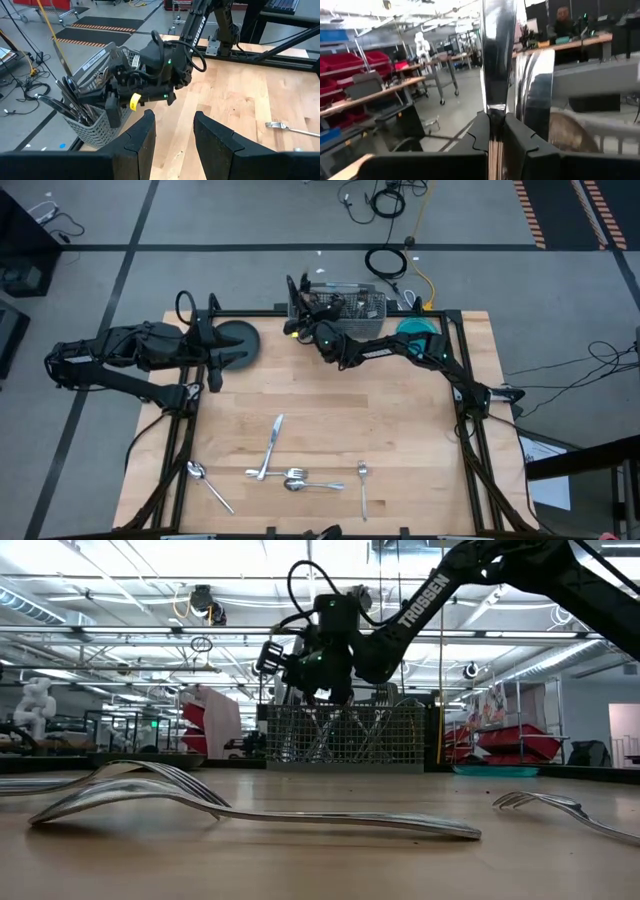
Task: Sort silverware
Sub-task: Put the table knife into the silverware organizer
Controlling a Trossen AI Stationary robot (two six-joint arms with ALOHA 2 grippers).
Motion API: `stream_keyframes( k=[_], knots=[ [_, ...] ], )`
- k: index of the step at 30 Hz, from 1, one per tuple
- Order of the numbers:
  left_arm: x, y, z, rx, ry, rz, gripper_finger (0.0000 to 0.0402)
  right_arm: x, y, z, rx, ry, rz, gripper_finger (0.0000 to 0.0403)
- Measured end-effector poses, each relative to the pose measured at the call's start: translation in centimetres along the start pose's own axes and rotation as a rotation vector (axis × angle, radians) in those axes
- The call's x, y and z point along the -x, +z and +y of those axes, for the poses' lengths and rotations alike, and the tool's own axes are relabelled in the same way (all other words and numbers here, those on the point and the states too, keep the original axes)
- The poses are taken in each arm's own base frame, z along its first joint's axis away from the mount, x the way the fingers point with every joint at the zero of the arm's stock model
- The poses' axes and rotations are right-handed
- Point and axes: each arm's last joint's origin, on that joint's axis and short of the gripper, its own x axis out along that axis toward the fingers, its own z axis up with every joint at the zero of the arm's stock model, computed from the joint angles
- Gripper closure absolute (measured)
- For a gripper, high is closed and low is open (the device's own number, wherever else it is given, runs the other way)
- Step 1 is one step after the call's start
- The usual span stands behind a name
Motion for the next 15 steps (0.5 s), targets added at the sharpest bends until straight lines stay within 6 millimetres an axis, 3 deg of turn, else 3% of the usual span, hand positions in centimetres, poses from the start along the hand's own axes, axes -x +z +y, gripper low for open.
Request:
stream_keyframes(
  k=[15],
  knots=[
    [0.0,0.0,0.0,-0.007,0.000,0.001,0.0262,0.3,-1.3,0.1,0.040,-0.011,0.113,0.0389]
  ],
)
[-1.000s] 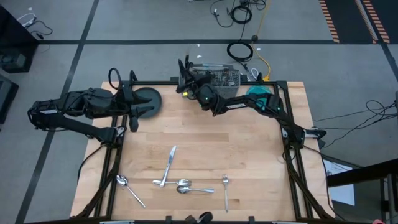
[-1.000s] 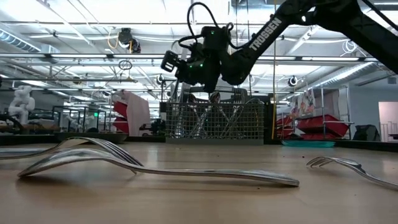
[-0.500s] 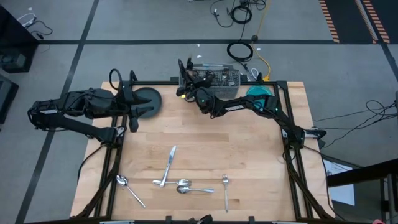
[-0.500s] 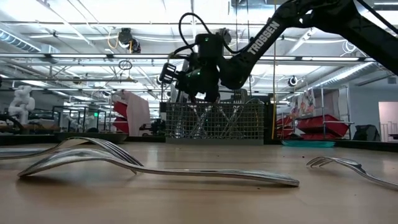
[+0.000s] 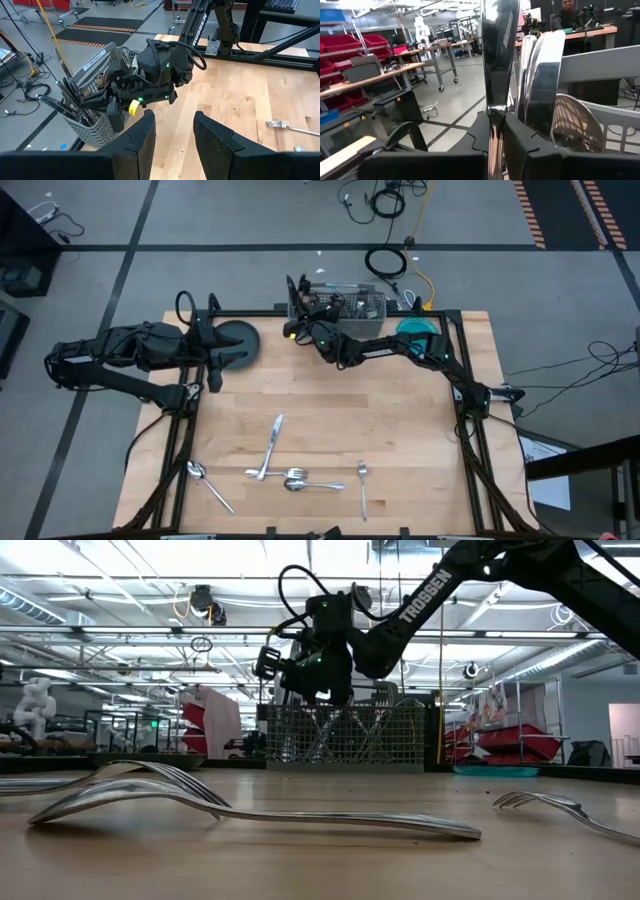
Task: Sort silverware
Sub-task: Put the table knife into the silverware organizer
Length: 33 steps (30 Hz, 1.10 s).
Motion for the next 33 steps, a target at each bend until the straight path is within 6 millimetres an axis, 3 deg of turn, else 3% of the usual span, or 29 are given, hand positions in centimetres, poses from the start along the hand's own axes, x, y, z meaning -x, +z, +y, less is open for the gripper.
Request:
stream_keyframes(
  k=[5,16,33],
  knots=[
    [0.00,0.00,0.00,0.000,0.000,0.000,0.0262,0.12,-0.37,-0.01,-0.002,-0.013,0.031,0.0356],
    [0.00,0.03,0.00,0.002,0.000,-0.003,0.0262,0.26,-0.78,0.00,0.051,-0.008,0.050,0.0361],
    [0.00,0.04,0.00,0.006,0.000,-0.004,0.0262,0.28,-0.85,0.01,0.062,0.006,0.054,0.0312]
  ],
)
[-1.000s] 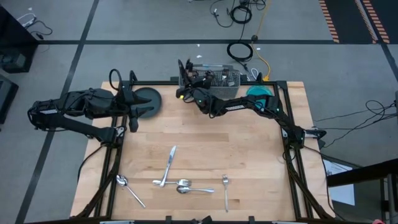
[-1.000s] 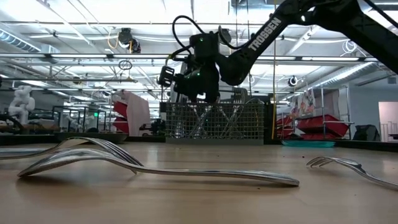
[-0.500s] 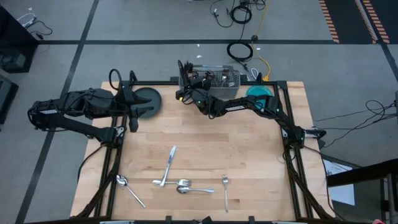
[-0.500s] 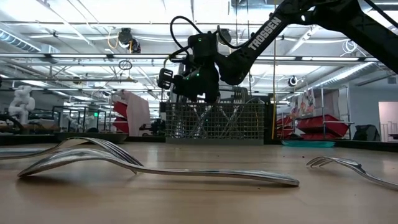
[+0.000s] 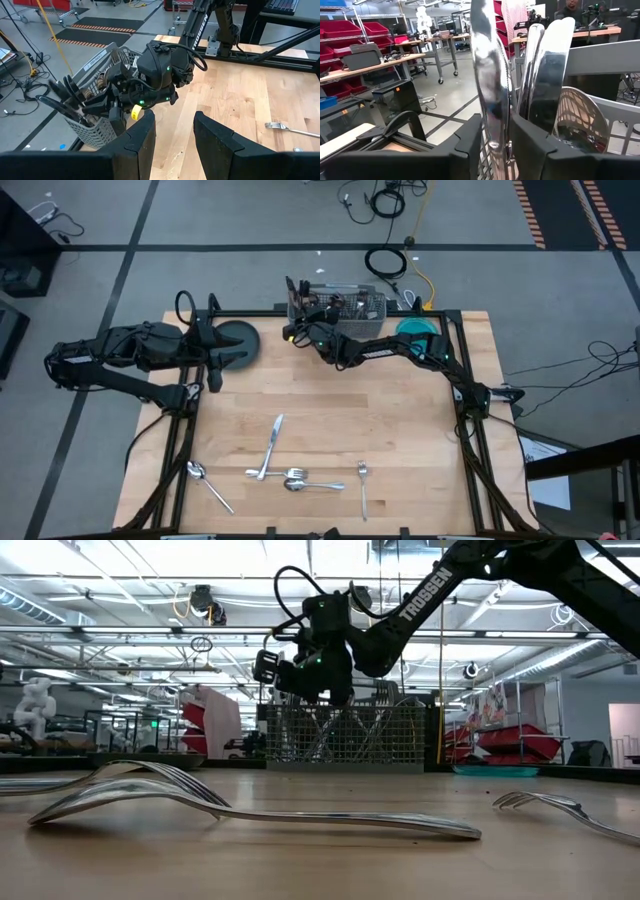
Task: Sort silverware
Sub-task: Put the table knife into the silverware organizer
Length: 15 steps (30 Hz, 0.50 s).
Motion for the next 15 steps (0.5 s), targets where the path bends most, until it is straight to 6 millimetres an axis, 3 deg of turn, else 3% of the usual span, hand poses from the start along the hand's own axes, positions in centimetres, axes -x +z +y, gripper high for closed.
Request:
stream_keyframes(
  k=[10,13,15],
  knots=[
    [0.0,0.0,0.0,0.021,0.000,0.001,0.0262,0.5,0.6,0.6,0.026,0.035,-0.069,0.0261],
    [0.0,-0.1,0.0,0.018,0.001,0.010,0.0262,1.4,2.2,1.5,0.045,0.070,-0.117,0.0246],
    [0.0,-0.1,0.0,0.018,0.001,0.011,0.0262,2.2,4.4,2.1,0.062,0.094,-0.157,0.0238]
  ],
)
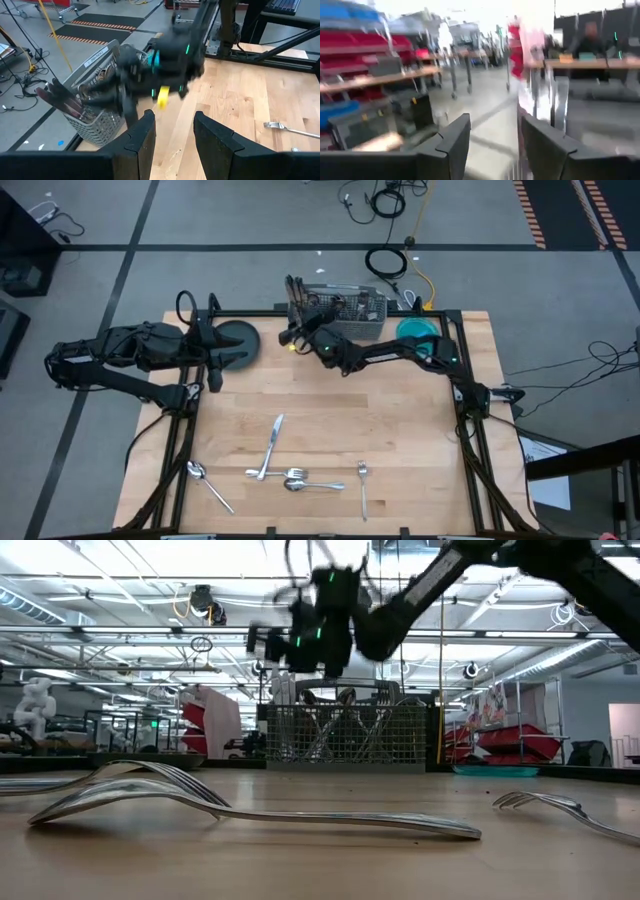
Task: Sort silverware
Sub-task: Put the table knife into the silverware organizer
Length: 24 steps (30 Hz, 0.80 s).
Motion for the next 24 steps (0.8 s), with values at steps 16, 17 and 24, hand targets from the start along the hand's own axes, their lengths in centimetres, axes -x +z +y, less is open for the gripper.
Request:
stream_keyframes(
  k=[16,17,24],
  knots=[
    [-7.3,-2.7,-2.7,0.419,0.232,0.305,0.0262,12.5,23.4,0.6,0.492,0.140,-0.072,0.0222],
    [-8.6,-3.6,-3.4,0.442,0.257,0.358,0.0262,14.1,24.8,0.2,0.511,0.135,-0.061,0.0222],
    [-15.0,-11.0,-8.4,0.489,0.451,0.622,0.0262,24.7,32.3,-4.5,0.503,0.072,0.014,0.0222]
  ],
)
